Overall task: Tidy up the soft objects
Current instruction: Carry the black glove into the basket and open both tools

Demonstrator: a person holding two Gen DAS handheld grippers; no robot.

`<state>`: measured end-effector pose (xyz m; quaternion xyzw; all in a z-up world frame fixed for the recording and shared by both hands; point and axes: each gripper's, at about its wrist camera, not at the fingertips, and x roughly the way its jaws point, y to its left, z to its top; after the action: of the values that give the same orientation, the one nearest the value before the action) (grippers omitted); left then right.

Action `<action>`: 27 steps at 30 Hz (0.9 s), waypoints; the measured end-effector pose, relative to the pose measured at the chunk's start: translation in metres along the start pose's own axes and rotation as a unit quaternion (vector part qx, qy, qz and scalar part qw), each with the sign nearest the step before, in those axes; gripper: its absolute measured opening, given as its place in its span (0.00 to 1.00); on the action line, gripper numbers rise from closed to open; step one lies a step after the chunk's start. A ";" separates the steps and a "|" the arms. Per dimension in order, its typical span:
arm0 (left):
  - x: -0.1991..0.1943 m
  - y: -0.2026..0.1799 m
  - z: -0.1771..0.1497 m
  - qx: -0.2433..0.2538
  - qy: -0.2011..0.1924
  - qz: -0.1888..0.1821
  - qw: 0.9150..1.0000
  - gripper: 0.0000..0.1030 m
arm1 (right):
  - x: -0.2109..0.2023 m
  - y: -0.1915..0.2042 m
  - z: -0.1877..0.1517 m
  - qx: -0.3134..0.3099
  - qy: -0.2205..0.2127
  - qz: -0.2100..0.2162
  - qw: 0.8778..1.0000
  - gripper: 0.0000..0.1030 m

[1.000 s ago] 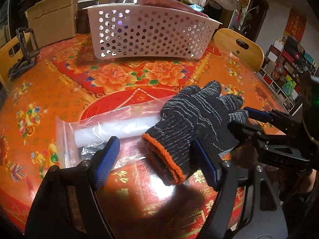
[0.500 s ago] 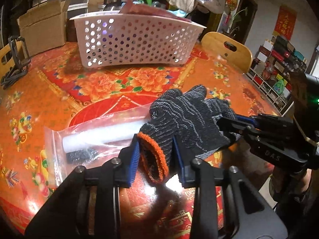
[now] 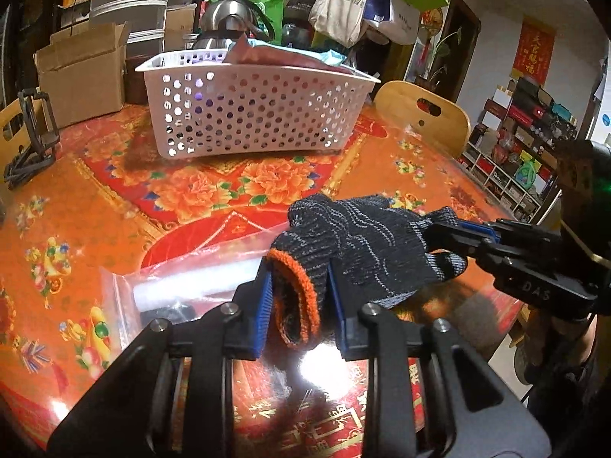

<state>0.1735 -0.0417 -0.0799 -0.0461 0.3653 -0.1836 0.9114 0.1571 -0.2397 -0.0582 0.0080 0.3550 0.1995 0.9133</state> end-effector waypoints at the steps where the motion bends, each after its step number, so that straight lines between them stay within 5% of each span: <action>1: -0.001 0.001 0.001 -0.001 -0.002 -0.002 1.000 0.24 | -0.002 0.001 0.001 -0.002 -0.003 0.001 1.000 0.12; 17: -0.041 -0.003 0.054 0.017 -0.042 -0.026 0.999 0.24 | -0.038 0.003 0.046 -0.010 -0.050 0.036 0.998 0.12; 27: -0.069 -0.005 0.162 0.047 -0.079 -0.017 0.996 0.24 | -0.065 0.005 0.130 -0.035 -0.099 0.021 0.994 0.12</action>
<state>0.2368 -0.0297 0.0840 -0.0238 0.2826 -0.2121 0.9352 0.1968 -0.2424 0.0814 0.0028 0.2553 0.2290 0.9393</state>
